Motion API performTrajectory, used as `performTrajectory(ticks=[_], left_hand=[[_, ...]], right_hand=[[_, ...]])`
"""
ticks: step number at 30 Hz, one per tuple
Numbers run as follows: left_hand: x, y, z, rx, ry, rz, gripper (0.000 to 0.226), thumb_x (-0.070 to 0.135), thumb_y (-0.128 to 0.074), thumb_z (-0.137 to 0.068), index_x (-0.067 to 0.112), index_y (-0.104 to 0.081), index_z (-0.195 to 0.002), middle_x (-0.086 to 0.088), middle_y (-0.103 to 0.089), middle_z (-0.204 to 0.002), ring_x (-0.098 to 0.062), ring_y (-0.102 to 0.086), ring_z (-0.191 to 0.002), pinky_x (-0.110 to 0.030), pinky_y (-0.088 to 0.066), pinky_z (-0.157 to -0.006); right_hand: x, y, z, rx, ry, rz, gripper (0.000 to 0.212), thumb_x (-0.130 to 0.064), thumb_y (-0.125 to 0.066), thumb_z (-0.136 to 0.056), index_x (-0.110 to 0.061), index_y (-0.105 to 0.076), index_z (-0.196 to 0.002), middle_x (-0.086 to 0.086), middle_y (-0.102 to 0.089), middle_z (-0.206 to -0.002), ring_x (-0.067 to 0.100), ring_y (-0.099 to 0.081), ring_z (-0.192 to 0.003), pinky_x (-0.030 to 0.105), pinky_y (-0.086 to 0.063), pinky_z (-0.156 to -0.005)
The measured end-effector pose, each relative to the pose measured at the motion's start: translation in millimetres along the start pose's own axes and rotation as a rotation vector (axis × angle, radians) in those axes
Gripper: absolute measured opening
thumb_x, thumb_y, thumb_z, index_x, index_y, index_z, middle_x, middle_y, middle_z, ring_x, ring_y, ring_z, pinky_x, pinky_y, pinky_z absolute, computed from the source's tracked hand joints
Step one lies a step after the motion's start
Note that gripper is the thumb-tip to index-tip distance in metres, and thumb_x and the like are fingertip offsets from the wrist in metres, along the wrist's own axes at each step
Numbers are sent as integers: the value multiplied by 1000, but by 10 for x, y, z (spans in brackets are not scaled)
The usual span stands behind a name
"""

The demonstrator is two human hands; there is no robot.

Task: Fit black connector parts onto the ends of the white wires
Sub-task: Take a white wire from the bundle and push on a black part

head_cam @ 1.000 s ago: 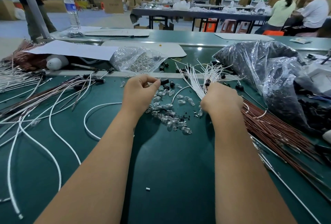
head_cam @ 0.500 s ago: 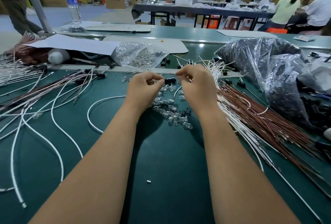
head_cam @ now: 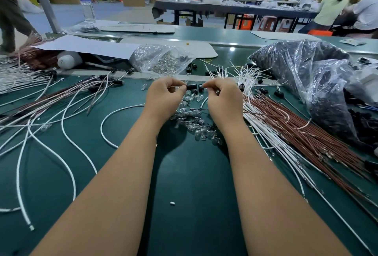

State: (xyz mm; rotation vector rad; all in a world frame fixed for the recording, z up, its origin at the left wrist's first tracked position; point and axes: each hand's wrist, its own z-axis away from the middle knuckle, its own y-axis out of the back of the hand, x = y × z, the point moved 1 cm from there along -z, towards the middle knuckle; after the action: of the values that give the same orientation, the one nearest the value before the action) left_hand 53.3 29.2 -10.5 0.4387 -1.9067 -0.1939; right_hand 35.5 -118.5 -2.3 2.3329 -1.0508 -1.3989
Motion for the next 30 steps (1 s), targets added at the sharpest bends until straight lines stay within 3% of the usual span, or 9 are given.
performTrajectory(ticks=[4,9,13,19,22,30], left_hand=[[30,-15,17,-31,-7,7,4,17,-64,-89,17,-68,-86,-10,-57,-71,-15,-45,-59,-23,-36,-54],[39,-13,24,-37,-3,11,6,18,-65,-89,19,-67,-84,-9,-57,-70,-13,-44,-57,-17,-35,-49],[35,0,22,-19,-1,5,9,17,-64,-90,21,-67,-82,-11,-60,-72,-15,-46,-59,-21,-37,-54],[32,15,18,2,6,7,7,16,-66,-89,17,-68,-83,-7,-61,-68,-13,-45,-55,-18,-37,-51],[45,11,26,-21,-3,-5,4,16,-67,-88,16,-68,-85,-12,-65,-73,-14,-51,-61,-23,-42,-60],[103,22,61,-73,-14,15,5,13,-66,-88,10,-70,-90,-13,-65,-77,-15,-54,-68,-21,-44,-63]], right_hand=[[-10,-34,2,-16,27,-20,17,-4,-60,-90,-11,-74,-97,6,-62,-100,17,-55,-95,17,-37,-78],[-27,-40,11,1,81,-22,23,2,-55,-90,-5,-71,-105,10,-63,-102,21,-57,-97,21,-43,-84],[-59,-13,22,38,143,-28,38,11,-50,-87,-4,-64,-120,10,-65,-104,20,-56,-101,26,-46,-90],[-28,15,9,59,128,-29,43,12,-51,-85,-10,-64,-121,-2,-59,-89,19,-55,-94,25,-45,-80],[-31,-2,18,-1,152,-7,52,14,-49,-82,-13,-62,-124,-1,-59,-83,18,-53,-86,31,-46,-75],[-48,-13,33,-39,188,48,65,19,-45,-75,-15,-58,-129,-1,-58,-85,17,-52,-85,28,-42,-74]])
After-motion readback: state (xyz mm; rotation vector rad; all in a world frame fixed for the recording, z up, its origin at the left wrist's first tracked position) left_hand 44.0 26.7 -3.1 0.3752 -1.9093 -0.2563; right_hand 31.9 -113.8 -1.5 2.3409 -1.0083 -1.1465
